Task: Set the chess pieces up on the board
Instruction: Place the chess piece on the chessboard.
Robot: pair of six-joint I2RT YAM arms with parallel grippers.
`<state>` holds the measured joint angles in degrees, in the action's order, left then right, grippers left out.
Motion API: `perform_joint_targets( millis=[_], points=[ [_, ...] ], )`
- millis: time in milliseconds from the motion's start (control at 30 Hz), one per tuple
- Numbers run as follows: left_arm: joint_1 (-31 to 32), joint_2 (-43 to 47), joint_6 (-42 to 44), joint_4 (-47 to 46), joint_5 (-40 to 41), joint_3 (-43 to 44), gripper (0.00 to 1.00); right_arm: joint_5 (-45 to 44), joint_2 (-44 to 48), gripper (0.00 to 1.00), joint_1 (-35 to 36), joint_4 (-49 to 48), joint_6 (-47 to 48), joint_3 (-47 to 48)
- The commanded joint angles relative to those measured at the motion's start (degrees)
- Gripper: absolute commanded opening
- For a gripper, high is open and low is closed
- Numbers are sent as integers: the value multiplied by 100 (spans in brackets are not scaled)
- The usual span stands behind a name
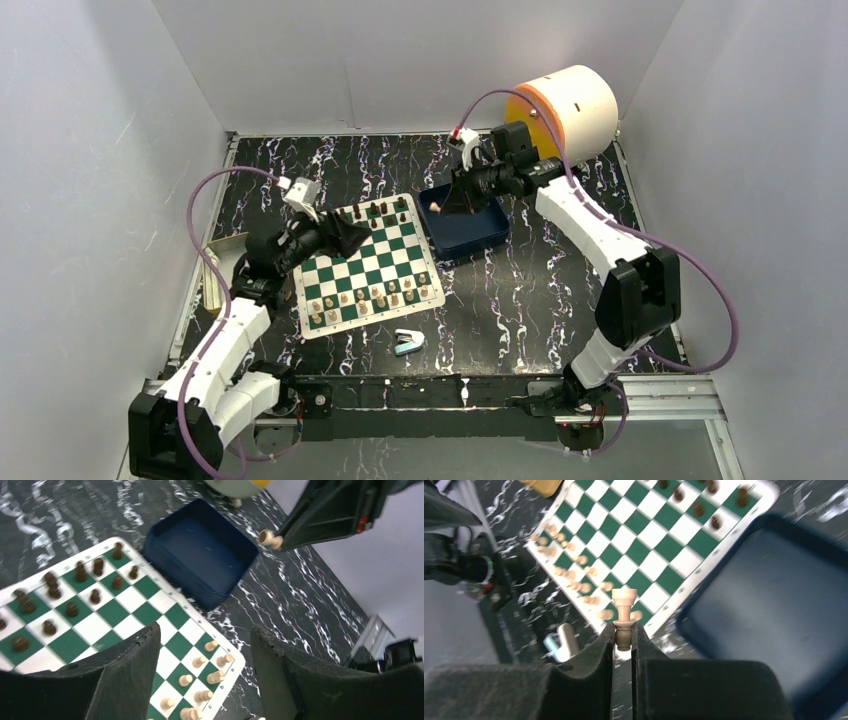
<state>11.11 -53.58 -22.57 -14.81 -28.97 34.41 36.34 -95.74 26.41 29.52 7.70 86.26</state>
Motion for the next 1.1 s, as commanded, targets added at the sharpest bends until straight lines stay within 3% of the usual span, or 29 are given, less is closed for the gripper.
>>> perform_joint_targets(
  millis=[0, 233, 533, 800, 1067],
  points=[
    [592, 216, 1084, -849, -423, -70, 64, 280, 502, 7, 309, -89, -1421, -565],
    [1013, 332, 3280, -765, -2384, -296, 59, 672, 1003, 9, 857, -455, -2169, -1386],
    [1470, 690, 5469, 607, -2918, -217, 61, 1019, 748, 10, 1423, -772, -2439, -1337],
    [1523, 529, 6157, 1321, -2850, 56, 59, 1281, 592, 10, 1662, -841, -2554, -1055],
    [1573, 408, 6276, 1370, -2648, 168, 60, 1250, 562, 10, 1804, -770, -2541, -982]
  ],
)
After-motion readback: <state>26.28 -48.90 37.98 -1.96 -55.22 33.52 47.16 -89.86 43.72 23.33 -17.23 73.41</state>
